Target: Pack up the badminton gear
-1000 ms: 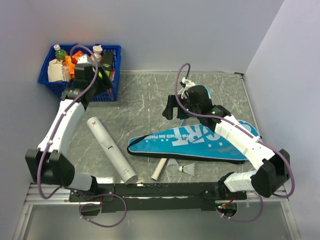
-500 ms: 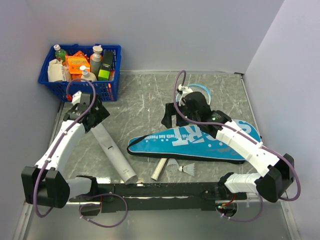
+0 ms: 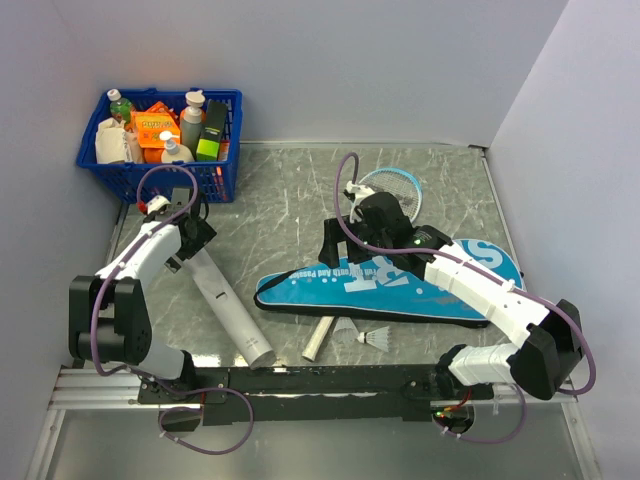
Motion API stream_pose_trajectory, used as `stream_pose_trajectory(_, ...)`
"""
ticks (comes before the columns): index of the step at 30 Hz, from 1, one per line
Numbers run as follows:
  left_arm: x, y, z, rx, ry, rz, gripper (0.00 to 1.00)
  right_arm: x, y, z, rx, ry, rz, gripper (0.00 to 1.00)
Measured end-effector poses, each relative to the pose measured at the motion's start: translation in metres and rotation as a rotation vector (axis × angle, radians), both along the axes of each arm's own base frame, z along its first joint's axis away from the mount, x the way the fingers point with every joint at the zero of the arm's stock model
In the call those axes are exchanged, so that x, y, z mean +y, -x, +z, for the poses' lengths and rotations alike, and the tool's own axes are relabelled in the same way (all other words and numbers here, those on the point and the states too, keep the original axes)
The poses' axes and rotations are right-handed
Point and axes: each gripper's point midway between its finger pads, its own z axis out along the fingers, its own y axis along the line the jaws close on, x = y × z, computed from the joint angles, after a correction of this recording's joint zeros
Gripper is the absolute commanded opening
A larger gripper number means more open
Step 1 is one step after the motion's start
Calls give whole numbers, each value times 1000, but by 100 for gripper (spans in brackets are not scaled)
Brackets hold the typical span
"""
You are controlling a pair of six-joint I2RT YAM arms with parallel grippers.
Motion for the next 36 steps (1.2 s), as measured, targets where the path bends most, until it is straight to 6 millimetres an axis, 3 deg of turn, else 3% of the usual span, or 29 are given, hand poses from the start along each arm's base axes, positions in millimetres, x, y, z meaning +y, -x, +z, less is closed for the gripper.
stream_pose_trajectory(5,6,-9,-10,-3,1,15,96,3,0,-7,20,8,10,100)
stream_pose_trajectory(11,9,-15,-39,46,20,3,96,8,1,-18,49,20,31,100)
stream_pose_trajectory(18,2,-9,-62,74,51,-24,98,10,2,-25,64,31,42,100)
stream_pose_trajectory(24,2,-6,-64,52,42,-39,67,12,3,-28,72,38,48,100)
stream_pose_trajectory(26,1,-5,-63,42,37,-51,46,12,3,-28,73,36,51,100)
stream_pose_trajectory(28,-1,-5,-63,34,36,-54,17,13,4,-28,74,35,54,100)
stream_pose_trajectory(30,-3,-6,-63,32,33,-63,1,14,5,-28,75,34,58,100)
stream_pose_trajectory(36,-9,-4,-55,35,11,-109,1,14,7,-28,78,39,60,100)
